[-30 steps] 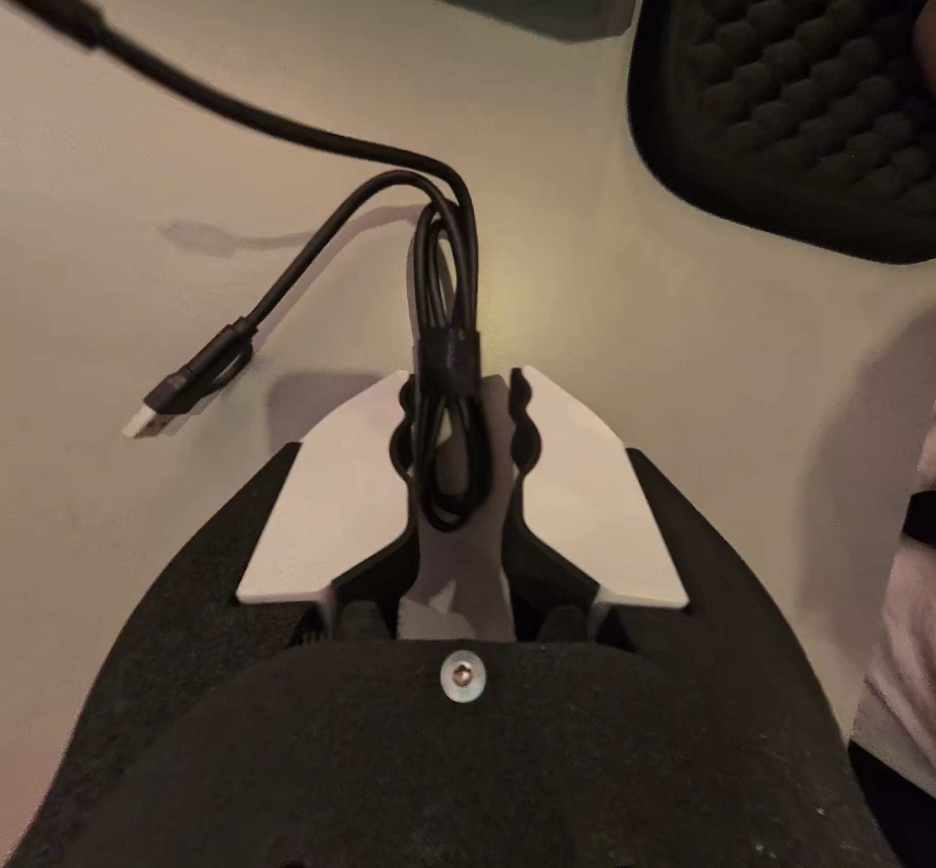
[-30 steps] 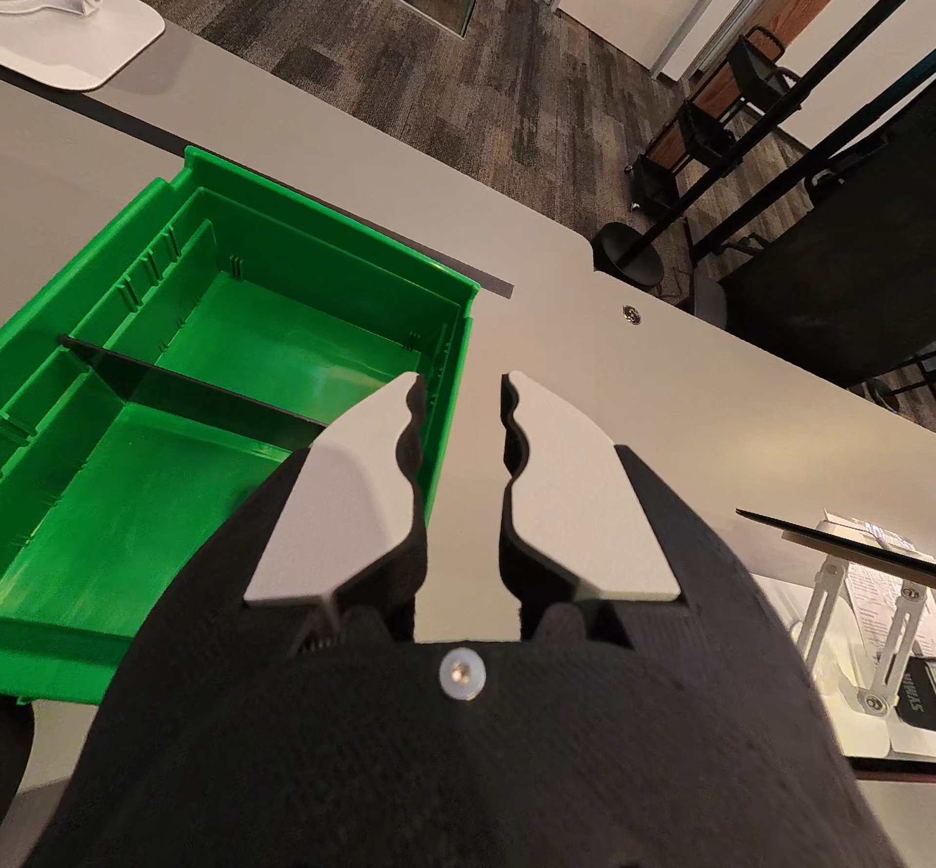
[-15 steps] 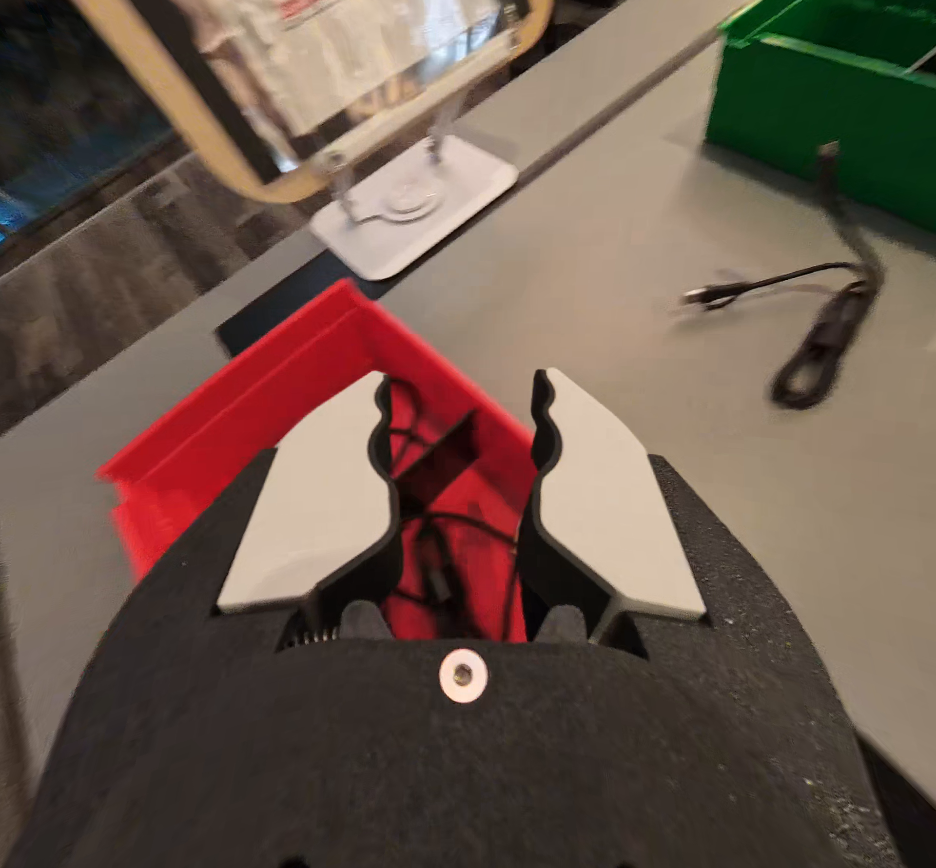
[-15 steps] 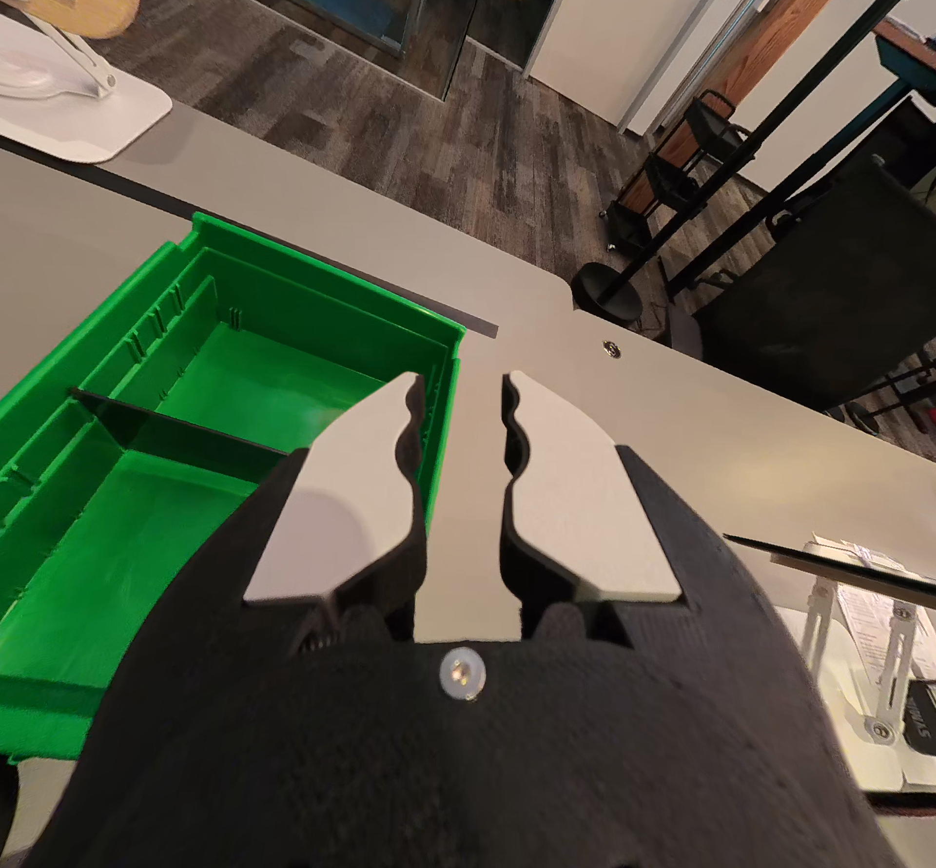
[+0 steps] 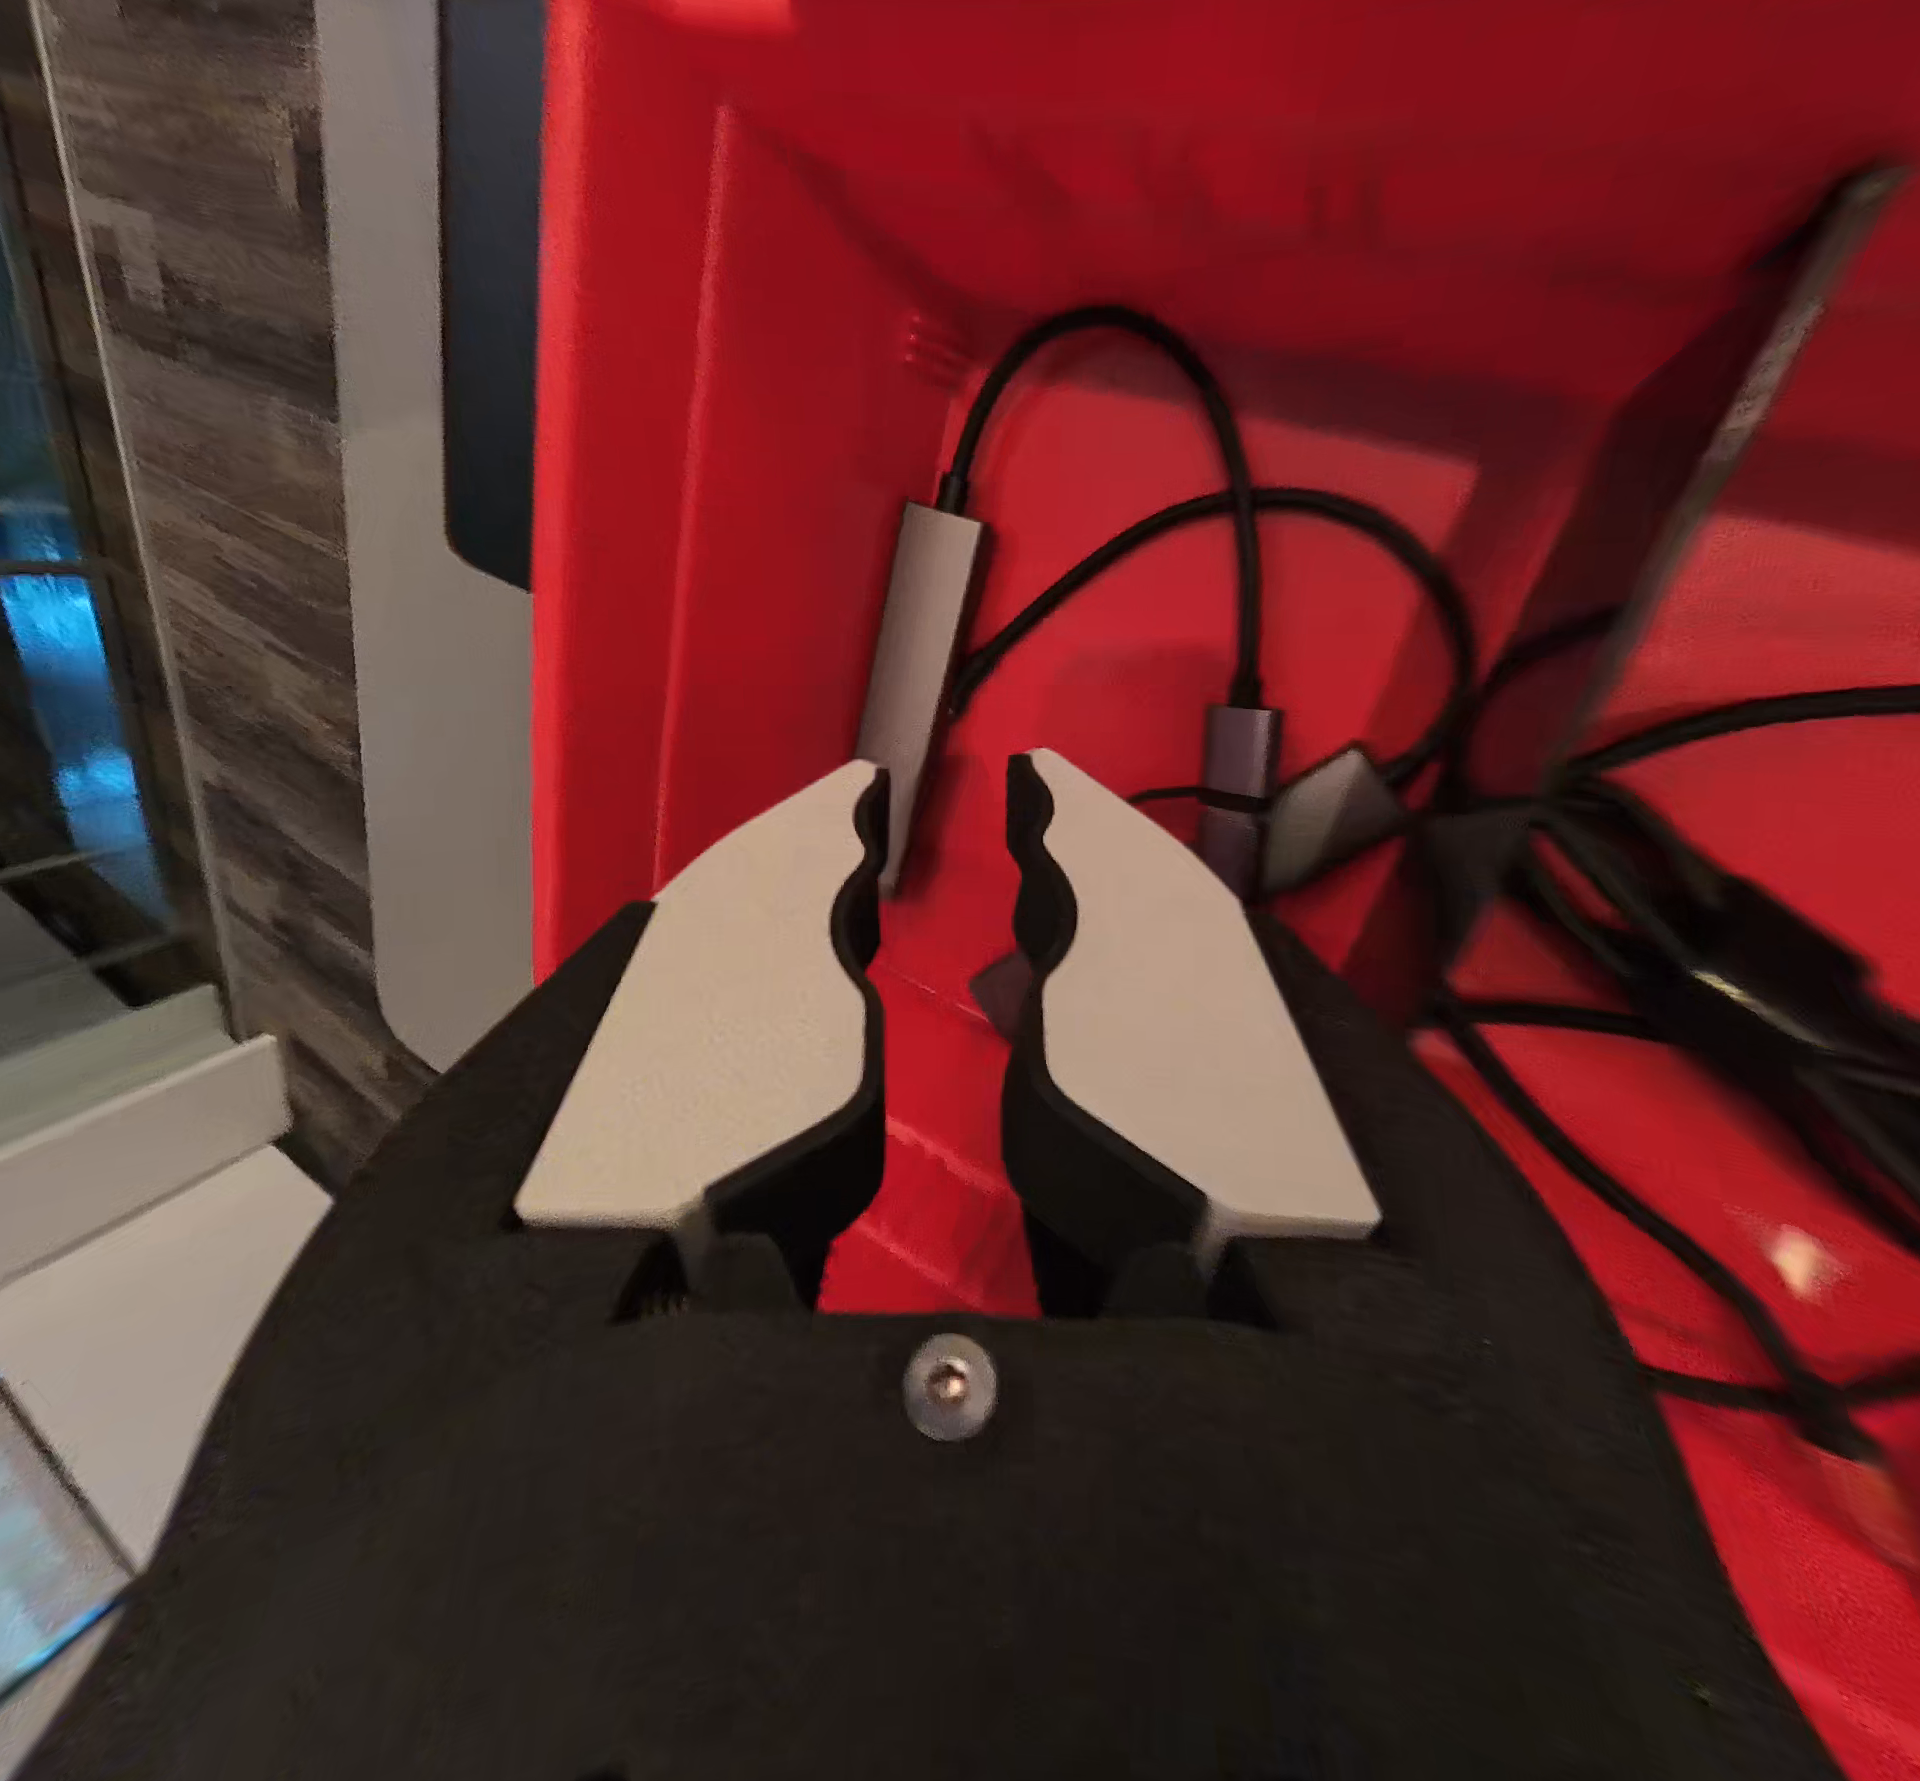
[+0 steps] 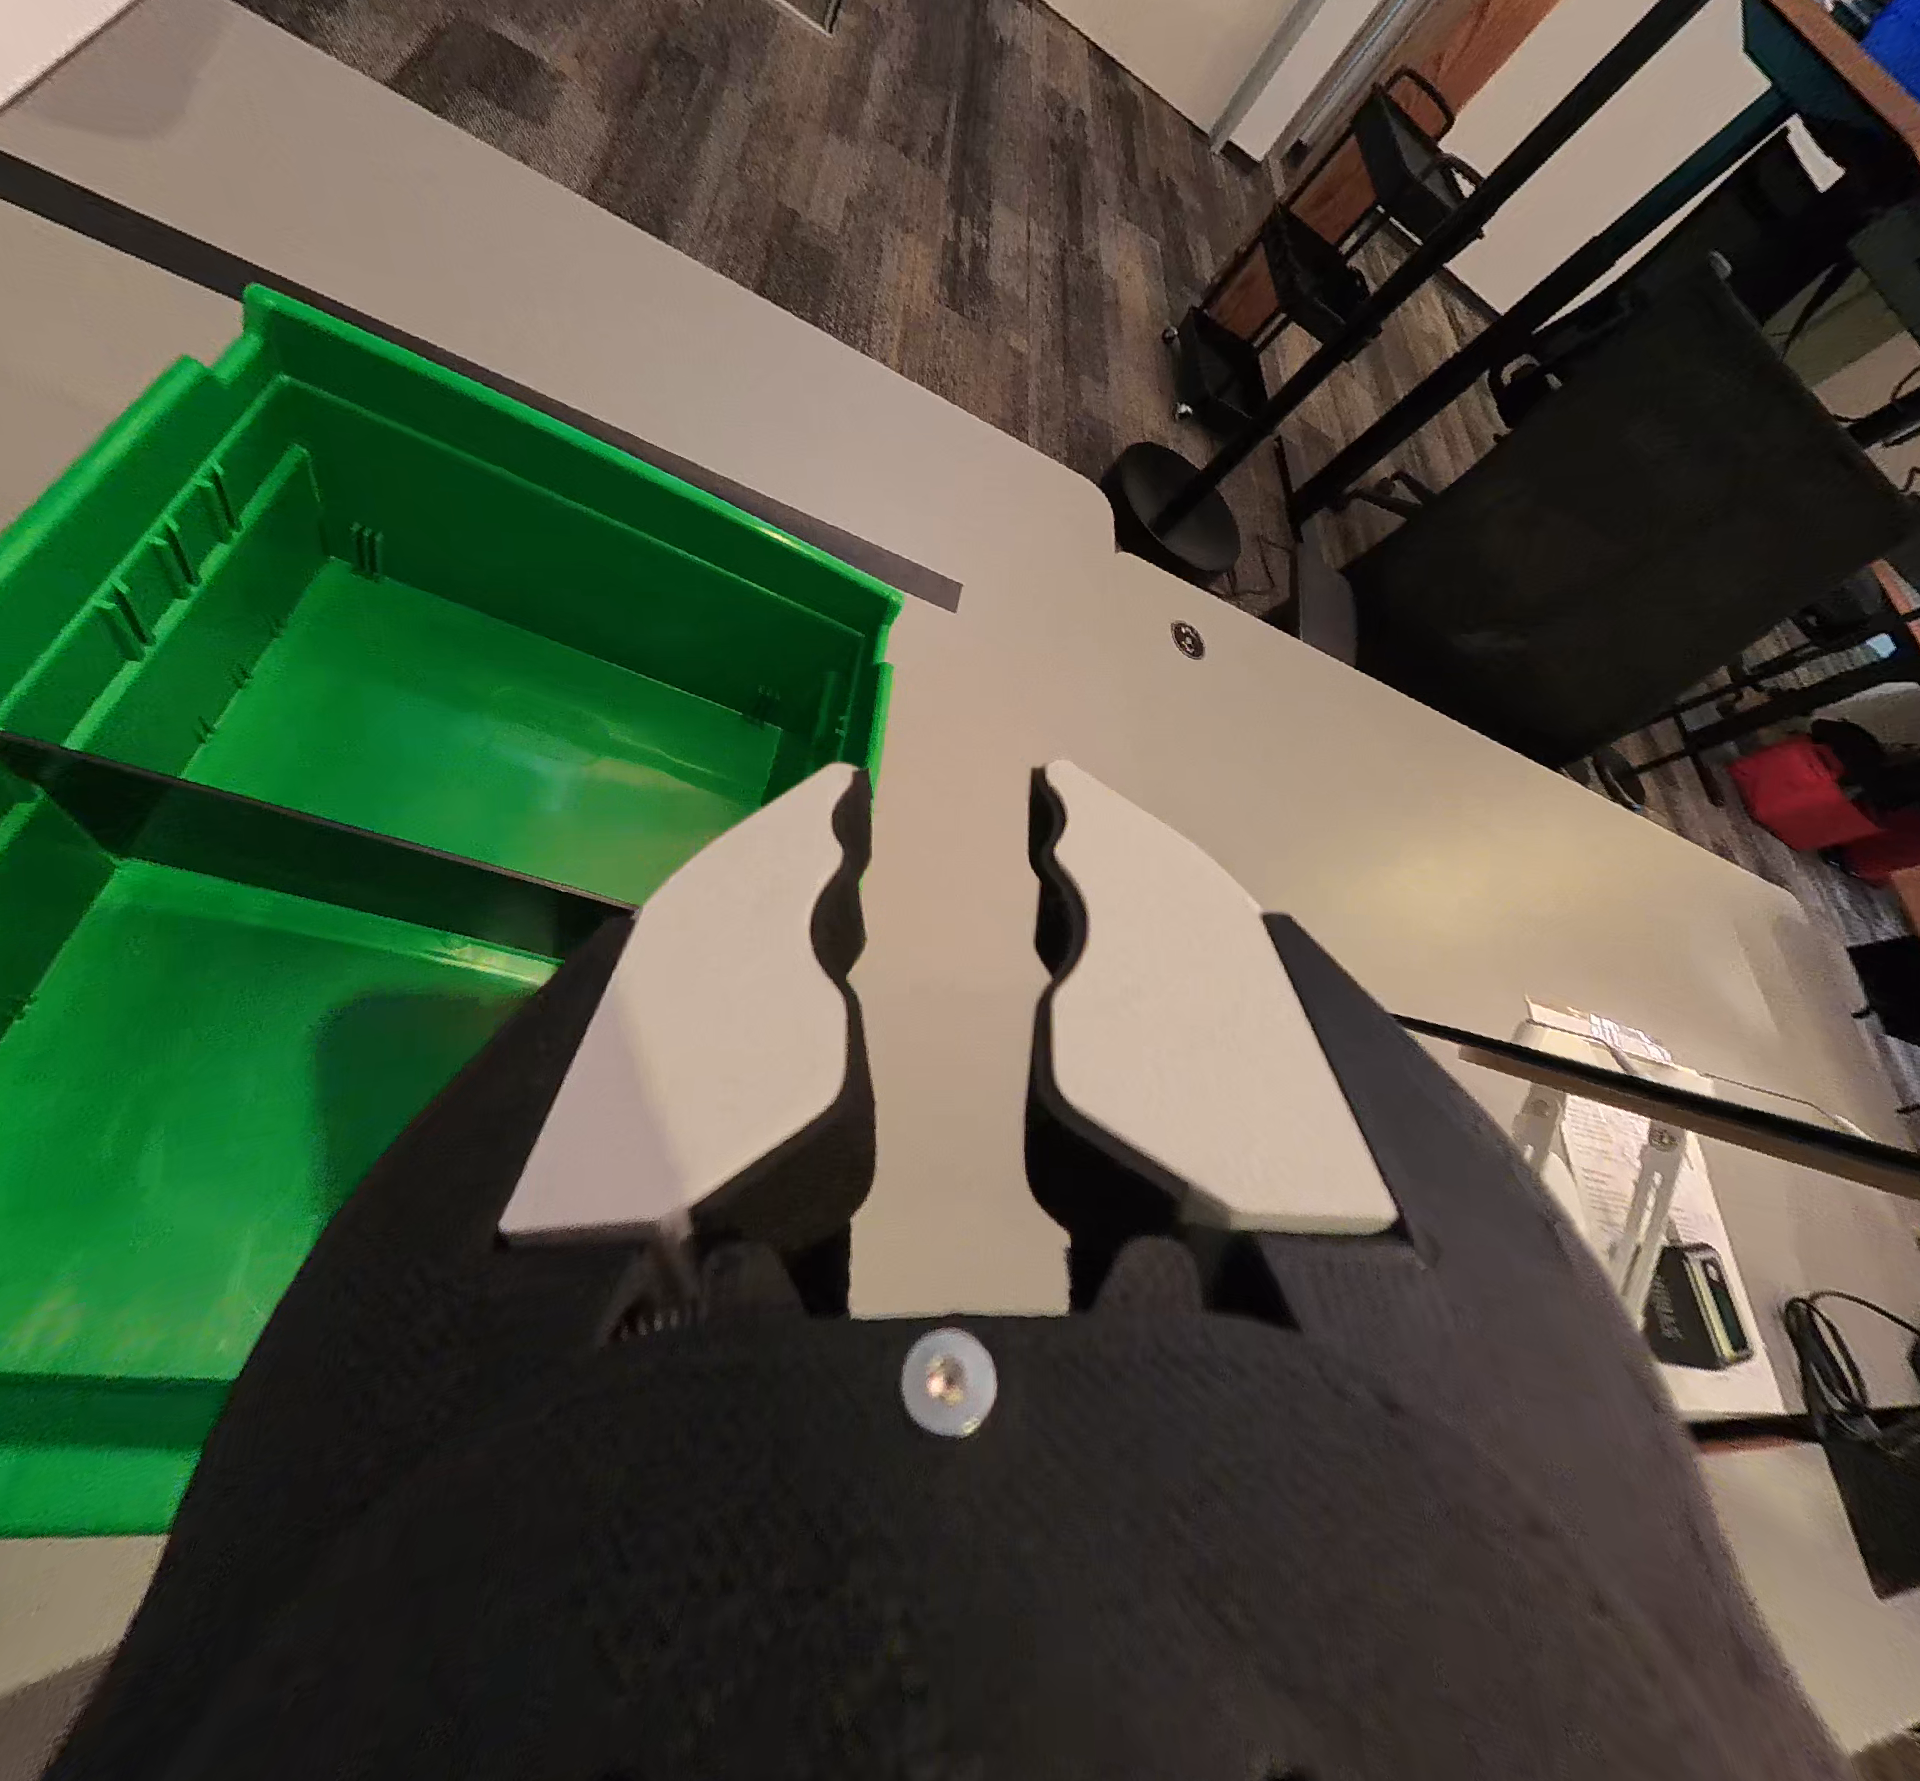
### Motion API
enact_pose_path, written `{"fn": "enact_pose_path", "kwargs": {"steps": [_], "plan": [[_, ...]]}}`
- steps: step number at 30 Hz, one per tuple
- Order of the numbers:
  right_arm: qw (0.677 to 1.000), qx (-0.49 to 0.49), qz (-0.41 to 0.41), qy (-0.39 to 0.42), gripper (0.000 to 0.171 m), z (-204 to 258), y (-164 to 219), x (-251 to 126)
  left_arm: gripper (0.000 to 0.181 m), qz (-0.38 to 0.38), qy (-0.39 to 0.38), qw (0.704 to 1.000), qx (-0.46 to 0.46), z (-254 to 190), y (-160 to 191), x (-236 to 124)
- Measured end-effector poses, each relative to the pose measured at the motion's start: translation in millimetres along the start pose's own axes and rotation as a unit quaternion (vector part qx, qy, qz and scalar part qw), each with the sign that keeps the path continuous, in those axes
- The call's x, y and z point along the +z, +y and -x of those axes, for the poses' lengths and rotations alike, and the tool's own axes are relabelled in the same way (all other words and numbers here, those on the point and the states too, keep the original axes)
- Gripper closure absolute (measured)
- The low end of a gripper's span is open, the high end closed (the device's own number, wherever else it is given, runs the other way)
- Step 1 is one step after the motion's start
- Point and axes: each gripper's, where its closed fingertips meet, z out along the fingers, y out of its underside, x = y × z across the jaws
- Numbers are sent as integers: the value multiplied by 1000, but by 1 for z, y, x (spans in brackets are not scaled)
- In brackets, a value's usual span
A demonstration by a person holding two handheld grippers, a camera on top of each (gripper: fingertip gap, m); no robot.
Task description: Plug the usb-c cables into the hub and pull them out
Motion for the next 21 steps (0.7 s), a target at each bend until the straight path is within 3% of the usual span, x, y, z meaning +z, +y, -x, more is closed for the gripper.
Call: {"fn": "enact_pose_path", "kwargs": {"steps": [1,8,16,18,21], "plan": [[1000,-4,3,3,141,0,0,0,158,7,6,1000,16,0,2,11],[999,-33,19,19,141,4,-7,2,143,74,11,993,90,10,24,57],[997,-70,43,7,141,20,-11,11,150,97,33,991,87,5,26,66],[996,-79,47,1,141,25,-12,13,162,114,30,989,90,7,30,63],[995,-86,49,-5,141,29,-12,15,163,129,64,986,86,-1,34,56]]}}
